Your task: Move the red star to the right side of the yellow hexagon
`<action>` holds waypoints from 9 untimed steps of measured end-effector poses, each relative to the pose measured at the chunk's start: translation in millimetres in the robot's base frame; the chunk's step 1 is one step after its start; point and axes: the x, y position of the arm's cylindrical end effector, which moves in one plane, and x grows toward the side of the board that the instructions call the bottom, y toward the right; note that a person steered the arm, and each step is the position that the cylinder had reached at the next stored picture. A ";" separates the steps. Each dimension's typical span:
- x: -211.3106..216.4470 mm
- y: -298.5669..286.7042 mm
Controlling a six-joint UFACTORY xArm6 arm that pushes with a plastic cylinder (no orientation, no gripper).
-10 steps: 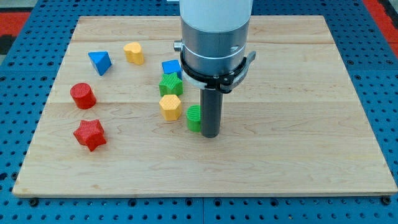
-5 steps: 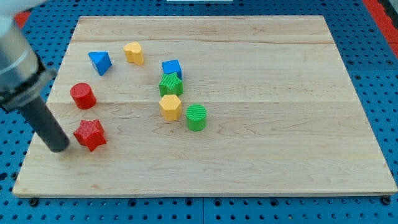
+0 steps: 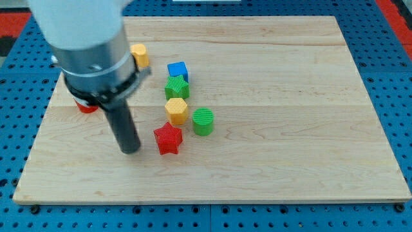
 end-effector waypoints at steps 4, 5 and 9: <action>58.1 170.8; 45.5 230.8; -45.1 296.6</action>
